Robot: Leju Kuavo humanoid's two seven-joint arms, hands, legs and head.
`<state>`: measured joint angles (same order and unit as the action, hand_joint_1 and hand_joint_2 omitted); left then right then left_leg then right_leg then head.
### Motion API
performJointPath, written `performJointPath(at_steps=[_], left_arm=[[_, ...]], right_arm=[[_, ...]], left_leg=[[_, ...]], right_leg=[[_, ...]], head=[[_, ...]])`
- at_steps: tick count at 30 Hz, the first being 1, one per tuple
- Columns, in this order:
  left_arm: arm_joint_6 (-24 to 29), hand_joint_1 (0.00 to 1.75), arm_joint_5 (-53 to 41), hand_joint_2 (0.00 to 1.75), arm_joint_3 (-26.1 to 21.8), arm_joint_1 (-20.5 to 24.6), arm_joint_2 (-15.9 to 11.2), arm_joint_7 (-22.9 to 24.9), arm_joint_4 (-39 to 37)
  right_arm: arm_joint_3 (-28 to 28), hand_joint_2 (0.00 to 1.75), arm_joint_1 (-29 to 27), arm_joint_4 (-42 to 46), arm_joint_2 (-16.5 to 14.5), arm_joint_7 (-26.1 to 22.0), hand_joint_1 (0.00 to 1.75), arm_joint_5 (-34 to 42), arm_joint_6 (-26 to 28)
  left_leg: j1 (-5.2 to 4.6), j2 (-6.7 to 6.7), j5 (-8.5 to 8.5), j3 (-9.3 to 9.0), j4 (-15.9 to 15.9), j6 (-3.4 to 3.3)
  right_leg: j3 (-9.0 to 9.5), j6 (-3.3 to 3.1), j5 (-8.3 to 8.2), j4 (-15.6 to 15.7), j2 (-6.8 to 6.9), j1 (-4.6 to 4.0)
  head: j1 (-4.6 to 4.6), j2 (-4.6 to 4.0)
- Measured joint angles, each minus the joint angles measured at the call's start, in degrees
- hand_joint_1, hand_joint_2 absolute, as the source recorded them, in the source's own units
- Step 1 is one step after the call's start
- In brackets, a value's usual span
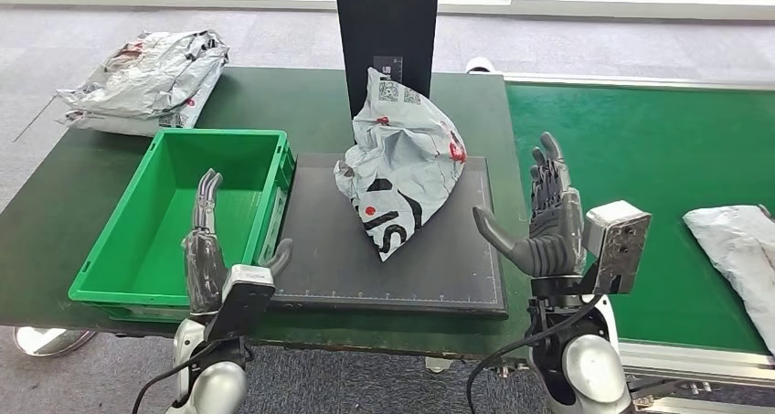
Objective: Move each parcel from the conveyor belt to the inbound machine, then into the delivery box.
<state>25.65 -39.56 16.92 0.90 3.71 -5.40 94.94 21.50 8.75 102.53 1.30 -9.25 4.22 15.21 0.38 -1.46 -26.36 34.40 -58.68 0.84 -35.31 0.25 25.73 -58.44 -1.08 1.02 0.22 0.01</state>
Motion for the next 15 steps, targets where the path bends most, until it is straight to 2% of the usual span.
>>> performJointPath(at_steps=[3, 7, 10, 15], left_arm=[[1.47, 0.0, -12.28, 1.75, 0.8, 2.53, 0.34, 3.11, -0.51], [1.58, 0.0, -25.58, 1.75, 3.33, 9.45, 1.36, 7.43, -4.52], [0.32, 0.0, -30.21, 1.75, 5.66, 15.72, 2.65, 9.44, -10.88], [-0.69, 0.0, -30.8, 1.75, 9.32, 25.23, 5.37, 10.0, -24.1]], right_arm=[[0.03, 1.75, -0.2, 0.3, -1.06, 0.03, 0.0, -0.3, 0.96], [0.36, 1.75, -0.08, 0.61, -2.66, 0.1, 0.0, -0.92, 2.25], [0.51, 1.75, 0.07, 0.65, -3.61, 0.08, 0.0, -1.17, 3.4], [0.96, 1.75, 0.4, 0.64, -4.83, 0.04, 0.0, -1.25, 4.6]], left_leg=[[0.0, -0.03, 0.03, -0.01, -0.01, 0.0], [0.0, -0.08, 0.12, -0.02, -0.01, 0.01], [0.0, -0.1, 0.17, -0.03, -0.02, -0.01], [0.0, -0.07, 0.22, -0.02, -0.03, -0.01]], right_leg=[[0.01, 0.0, -0.01, 0.0, 0.01, -0.01], [0.05, 0.0, -0.09, 0.0, 0.08, 0.0], [0.06, 0.03, -0.14, 0.0, 0.1, 0.02], [0.05, 0.04, -0.22, -0.01, 0.01, 0.04]], head=[[0.0, 0.01], [0.0, 0.01], [0.0, 0.0], [0.0, 0.01]])
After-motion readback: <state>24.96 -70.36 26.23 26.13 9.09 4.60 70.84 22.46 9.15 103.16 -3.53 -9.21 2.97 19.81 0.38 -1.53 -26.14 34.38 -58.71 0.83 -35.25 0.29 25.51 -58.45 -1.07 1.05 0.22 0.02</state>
